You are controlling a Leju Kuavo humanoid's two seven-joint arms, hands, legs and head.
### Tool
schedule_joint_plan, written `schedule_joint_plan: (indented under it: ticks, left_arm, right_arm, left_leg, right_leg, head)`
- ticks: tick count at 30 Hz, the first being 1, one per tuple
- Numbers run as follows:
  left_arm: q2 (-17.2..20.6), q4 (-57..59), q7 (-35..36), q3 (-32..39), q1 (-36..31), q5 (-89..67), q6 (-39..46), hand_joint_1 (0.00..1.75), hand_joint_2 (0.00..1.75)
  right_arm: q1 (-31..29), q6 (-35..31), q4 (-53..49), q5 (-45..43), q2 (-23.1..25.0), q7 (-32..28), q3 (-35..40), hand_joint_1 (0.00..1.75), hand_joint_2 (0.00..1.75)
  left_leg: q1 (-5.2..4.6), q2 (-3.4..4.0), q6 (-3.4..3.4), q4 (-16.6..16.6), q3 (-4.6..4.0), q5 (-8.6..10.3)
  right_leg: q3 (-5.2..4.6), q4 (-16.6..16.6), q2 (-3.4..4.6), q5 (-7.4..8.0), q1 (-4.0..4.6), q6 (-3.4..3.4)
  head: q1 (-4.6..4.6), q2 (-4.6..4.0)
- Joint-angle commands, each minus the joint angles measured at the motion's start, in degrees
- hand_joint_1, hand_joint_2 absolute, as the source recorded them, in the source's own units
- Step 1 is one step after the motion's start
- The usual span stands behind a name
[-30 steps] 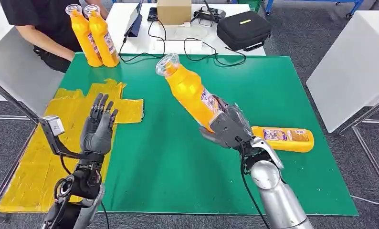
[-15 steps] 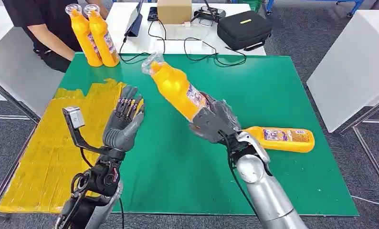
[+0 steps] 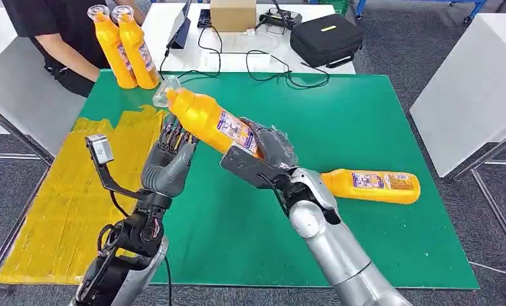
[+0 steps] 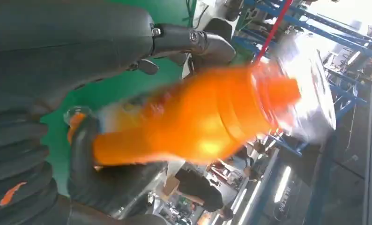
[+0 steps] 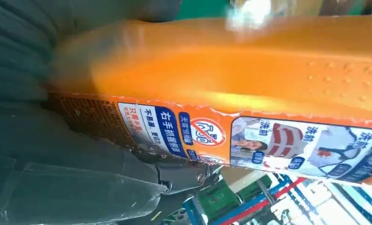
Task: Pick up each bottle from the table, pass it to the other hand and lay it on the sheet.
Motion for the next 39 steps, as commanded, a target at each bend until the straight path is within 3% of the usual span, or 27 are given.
schedule_joint_plan:
  ticks: [1,2,4,10,13,14,24,25,26,27,29,39]
  left_arm:
    - [-0.9,5.9,0.1,-1.7,-4.8,-0.2,1.1,0.0,1.75]
    - [-0.9,6.0,0.1,-1.7,-4.9,-0.3,1.1,0.0,1.75]
    - [-1.1,6.7,0.2,-2.0,-5.4,-0.7,1.5,0.0,1.75]
    - [-1.7,9.2,0.7,-3.3,-6.9,-1.5,2.3,0.0,1.75]
    - [-1.7,9.2,0.7,-3.3,-6.9,-1.5,2.3,0.0,1.75]
    - [-1.7,9.2,0.7,-3.3,-6.9,-1.5,2.3,0.0,1.75]
    - [-1.4,12.2,-2.0,-3.5,-7.9,-3.6,6.7,0.0,1.75]
    - [-1.4,12.0,-2.2,-3.4,-7.9,-3.8,7.1,1.55,1.75]
    - [-1.4,11.6,-2.4,-3.1,-7.7,-3.9,7.3,1.55,1.75]
    - [-1.5,11.3,-2.5,-2.7,-7.5,-3.9,7.6,1.75,1.75]
    - [-1.6,10.7,-3.1,-2.3,-7.0,-4.4,8.3,1.75,1.75]
    - [-1.8,8.8,-4.0,-0.9,-5.6,-4.9,8.7,1.75,1.75]
  right_arm:
    - [-5.2,-1.3,12.4,4.1,2.6,1.6,8.8,1.75,1.75]
    - [-5.1,-1.4,12.4,4.3,2.9,1.7,9.1,1.75,1.75]
    - [-5.2,-1.2,13.2,5.3,3.8,1.9,10.6,1.75,1.75]
    - [-6.4,-0.7,15.9,4.7,7.0,2.2,13.8,1.75,1.75]
    - [-6.4,-0.7,15.9,4.7,7.0,2.2,13.8,1.75,1.75]
    - [-6.4,-0.7,15.9,4.7,7.0,2.2,13.8,1.75,1.75]
    - [-5.6,-1.0,18.4,1.0,9.0,1.4,19.0,1.75,1.75]
    - [-5.6,-1.1,18.7,0.8,9.0,1.3,18.9,1.75,1.75]
    - [-5.7,-1.3,19.2,0.4,8.8,1.0,18.9,1.75,1.75]
    - [-5.7,-1.3,19.4,0.1,8.8,0.8,18.8,1.75,1.75]
    - [-5.9,-1.5,19.4,0.0,8.7,0.5,18.7,1.75,1.75]
    - [-6.5,-1.9,20.7,-1.5,7.8,-0.3,18.3,1.75,1.75]
  left_leg:
    - [0.01,0.07,0.04,0.0,0.22,-0.05]
    - [0.02,0.11,0.07,0.0,0.53,-0.15]
    - [0.01,0.04,0.03,0.0,0.16,-0.03]
    - [0.01,0.02,0.03,0.0,0.18,-0.05]
    - [0.0,0.02,0.03,0.0,0.16,-0.03]
    - [0.02,0.04,0.07,0.0,0.51,-0.15]
    - [0.03,-0.03,0.04,0.0,0.32,-0.08]
    - [0.03,-0.03,0.04,0.0,0.27,-0.06]
    - [0.03,-0.02,0.04,0.0,0.16,-0.03]
    - [0.06,-0.07,0.03,0.0,0.17,-0.03]
    - [0.05,-0.1,0.08,-0.1,0.47,-0.12]
    - [0.05,-0.04,0.03,0.0,0.14,-0.03]
  right_leg:
    - [0.21,0.0,-0.03,-0.04,0.06,-0.15]
    - [0.52,0.0,-0.09,-0.14,0.11,-0.3]
    - [0.15,0.0,-0.05,-0.03,0.04,-0.12]
    - [0.17,0.0,-0.08,-0.06,0.05,-0.14]
    - [0.15,0.0,-0.07,-0.05,0.04,-0.13]
    - [0.51,0.0,-0.16,-0.17,0.1,-0.29]
    - [0.31,0.0,-0.17,-0.13,0.08,-0.21]
    - [0.26,0.0,-0.16,-0.11,0.08,-0.19]
    - [0.15,0.0,-0.12,-0.07,0.06,-0.14]
    - [0.16,0.0,-0.17,-0.07,0.09,-0.14]
    - [0.48,-0.1,-0.28,-0.19,0.12,-0.25]
    - [0.15,0.0,-0.14,-0.07,0.08,-0.14]
  head:
    - [0.0,0.0]
    - [0.0,0.0]
    - [0.02,0.0]
    - [0.0,0.0]
    - [0.02,0.0]
    - [0.02,0.0]
    - [0.0,0.0]
    - [0.02,0.0]
    - [0.02,0.0]
    - [-0.02,0.0]
    - [0.02,0.0]
    - [0.0,0.0]
